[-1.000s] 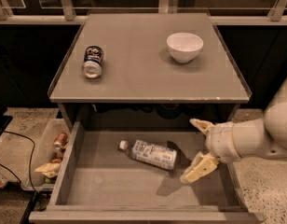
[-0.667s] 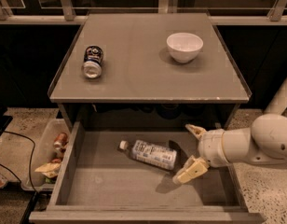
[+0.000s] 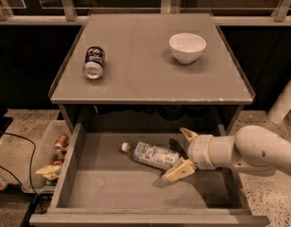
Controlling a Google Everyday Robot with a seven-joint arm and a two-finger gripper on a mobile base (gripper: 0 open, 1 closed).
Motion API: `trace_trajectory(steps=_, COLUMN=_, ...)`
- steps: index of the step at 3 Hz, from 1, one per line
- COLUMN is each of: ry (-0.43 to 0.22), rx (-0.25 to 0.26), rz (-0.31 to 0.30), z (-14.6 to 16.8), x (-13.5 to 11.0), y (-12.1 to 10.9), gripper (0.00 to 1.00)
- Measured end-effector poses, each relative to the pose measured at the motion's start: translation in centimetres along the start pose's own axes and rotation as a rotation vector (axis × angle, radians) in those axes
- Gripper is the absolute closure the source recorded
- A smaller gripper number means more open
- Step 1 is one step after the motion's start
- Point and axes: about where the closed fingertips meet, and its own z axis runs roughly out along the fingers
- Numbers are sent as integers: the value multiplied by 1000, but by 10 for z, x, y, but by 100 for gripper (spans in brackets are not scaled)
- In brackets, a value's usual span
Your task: Pick blue plastic bottle from top drawer and place on counter
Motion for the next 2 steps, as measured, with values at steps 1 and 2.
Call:
trace_trajectory(steps=1, ry=9, rx=-8, rz=4, z=25, x=10, y=6, gripper=0)
trace_trajectory(steps=2, ry=35, rx=-29, rz=-2, z=45, x=20, y=12, gripper=0)
